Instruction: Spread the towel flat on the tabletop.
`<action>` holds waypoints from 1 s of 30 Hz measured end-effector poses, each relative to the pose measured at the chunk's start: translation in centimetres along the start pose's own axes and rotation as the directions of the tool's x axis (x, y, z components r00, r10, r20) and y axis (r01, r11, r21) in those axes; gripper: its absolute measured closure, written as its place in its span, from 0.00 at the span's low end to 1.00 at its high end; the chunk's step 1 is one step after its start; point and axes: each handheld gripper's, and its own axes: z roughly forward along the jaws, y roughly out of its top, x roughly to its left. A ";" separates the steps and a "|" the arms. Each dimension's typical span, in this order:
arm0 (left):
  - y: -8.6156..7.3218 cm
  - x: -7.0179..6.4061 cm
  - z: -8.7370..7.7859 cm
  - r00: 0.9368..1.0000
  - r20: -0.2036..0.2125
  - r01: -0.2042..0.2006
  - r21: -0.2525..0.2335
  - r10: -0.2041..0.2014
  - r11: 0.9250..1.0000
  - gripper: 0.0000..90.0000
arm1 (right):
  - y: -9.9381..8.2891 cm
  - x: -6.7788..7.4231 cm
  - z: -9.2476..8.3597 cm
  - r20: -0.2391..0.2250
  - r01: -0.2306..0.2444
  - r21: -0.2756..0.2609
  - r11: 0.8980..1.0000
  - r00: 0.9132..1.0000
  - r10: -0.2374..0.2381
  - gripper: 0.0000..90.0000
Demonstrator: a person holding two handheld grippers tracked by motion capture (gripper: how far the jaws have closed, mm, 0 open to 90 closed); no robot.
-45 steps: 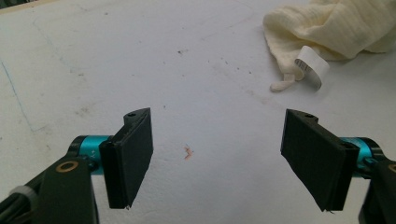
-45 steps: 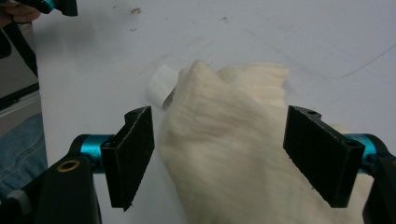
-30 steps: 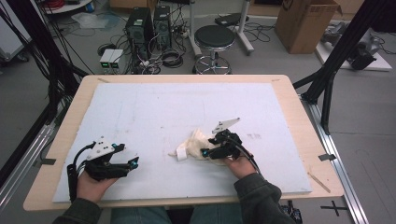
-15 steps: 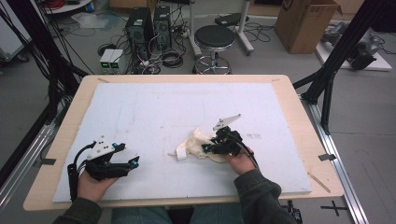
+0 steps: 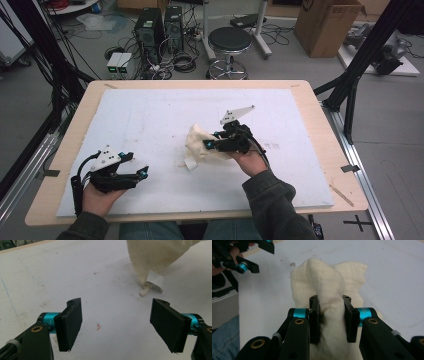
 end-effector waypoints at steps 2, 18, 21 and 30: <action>0.0 0.0 -0.1 1.000 -0.002 0.002 -0.011 -0.002 1.000 0.29 | 0.7 0.4 0.2 -0.014 0.005 -0.018 1.000 1.000 -0.005 0.80; 1.0 -0.8 2.0 0.999 0.035 -0.015 -0.017 0.016 1.000 0.32 | 0.0 -1.4 4.8 0.097 0.003 0.134 0.991 0.995 -0.016 0.76; 1.1 -1.3 2.9 0.998 0.043 -0.040 0.002 0.040 0.999 0.34 | -0.4 -2.2 5.0 0.125 -0.019 0.153 0.988 0.992 0.000 0.75; 2.7 -2.2 6.8 0.991 0.123 -0.065 0.054 0.058 0.996 0.46 | -2.9 -3.9 4.5 0.132 -0.094 0.102 0.990 0.988 0.081 0.65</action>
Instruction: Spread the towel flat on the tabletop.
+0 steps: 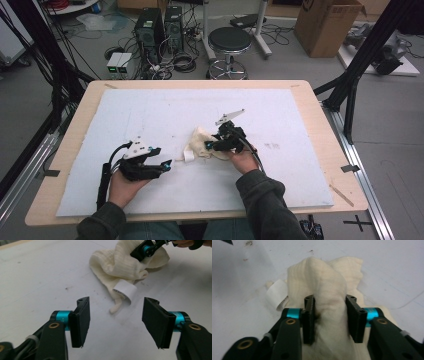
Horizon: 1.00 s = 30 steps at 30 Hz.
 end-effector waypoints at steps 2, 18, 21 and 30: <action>0.4 -0.1 1.3 1.000 0.020 0.000 0.009 0.000 1.000 0.51 | -0.1 -0.3 -0.4 -0.002 -0.007 -0.018 1.000 1.000 0.007 0.60; 2.1 -0.4 8.2 0.994 0.093 -0.076 0.149 0.062 0.986 0.63 | -2.8 0.9 -6.4 0.011 0.066 -0.134 0.989 0.998 -0.065 0.44; 2.0 -0.4 8.6 0.994 0.084 -0.086 0.164 0.073 0.983 0.69 | -3.6 1.5 -6.8 0.009 0.092 -0.125 0.988 0.996 -0.092 0.50; 2.6 -1.1 8.8 0.991 0.077 -0.125 0.191 0.112 0.974 0.96 | -5.3 1.4 -4.5 0.014 0.119 -0.027 0.993 0.993 -0.118 0.62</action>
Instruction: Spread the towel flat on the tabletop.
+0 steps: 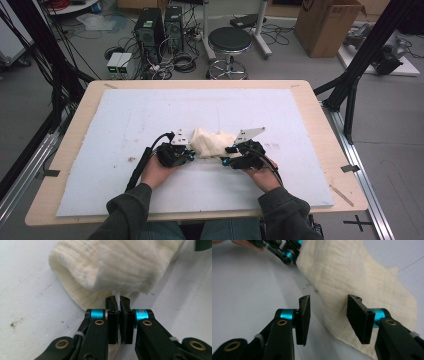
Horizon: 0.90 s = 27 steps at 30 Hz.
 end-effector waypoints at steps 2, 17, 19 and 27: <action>0.0 0.2 -0.6 1.000 0.009 0.011 -0.007 -0.011 1.000 0.96 | 0.1 -0.1 0.6 0.016 0.017 0.015 1.000 1.000 -0.017 0.64; -2.0 -0.2 -9.6 0.996 -0.057 -0.073 -0.090 0.068 0.993 0.96 | 1.5 -1.0 2.4 0.025 0.013 0.018 1.000 1.000 -0.013 0.81; -2.4 -0.4 -10.7 0.995 -0.065 -0.078 -0.103 0.071 0.992 0.96 | 1.7 -0.9 2.3 -0.006 0.014 0.023 1.000 1.000 -0.014 0.89; -3.7 -1.3 -13.9 0.992 -0.098 -0.095 -0.119 0.084 0.988 0.96 | 3.6 1.8 1.2 -0.116 0.084 0.049 0.995 0.990 -0.078 0.92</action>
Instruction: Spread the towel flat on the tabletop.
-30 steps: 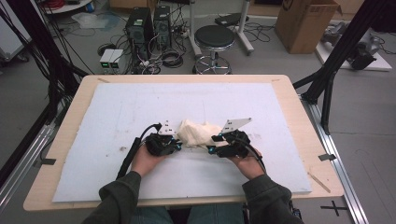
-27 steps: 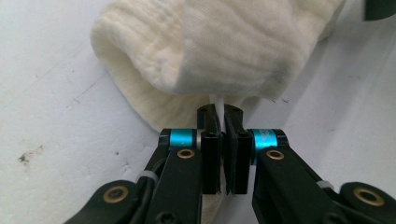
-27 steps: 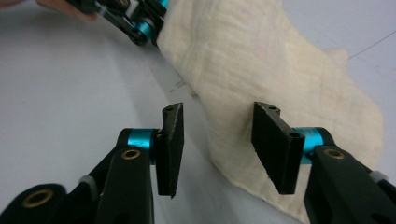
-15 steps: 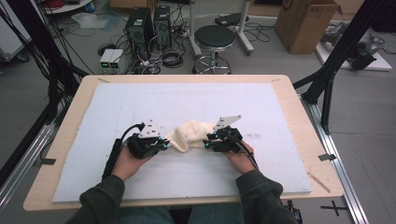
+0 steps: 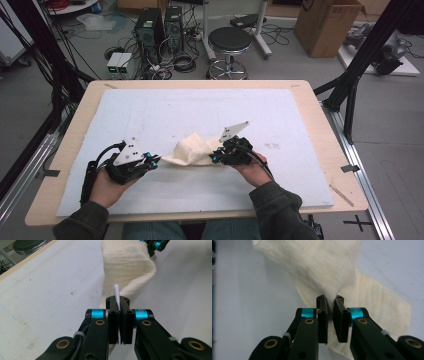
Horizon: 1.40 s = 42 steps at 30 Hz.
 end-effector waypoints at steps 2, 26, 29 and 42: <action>-0.9 -0.2 -0.4 1.000 0.002 0.010 0.008 -0.010 1.000 0.96 | 0.2 0.8 -0.4 -0.020 0.012 -0.007 1.000 1.000 -0.012 0.92; -5.2 -1.1 3.8 0.983 0.169 0.054 0.103 -0.071 0.993 0.70 | -6.0 0.2 -1.3 -0.017 -0.007 0.027 1.000 1.000 0.007 0.82; -5.4 -1.3 4.3 0.983 0.172 0.042 0.104 -0.060 0.994 0.78 | -6.0 0.2 -1.1 0.012 0.012 0.029 1.000 1.000 -0.013 0.94; -5.1 -0.9 4.0 0.985 0.158 0.064 0.074 -0.075 0.995 0.73 | -5.0 0.1 -1.9 0.003 0.032 -0.036 0.999 0.999 -0.032 0.75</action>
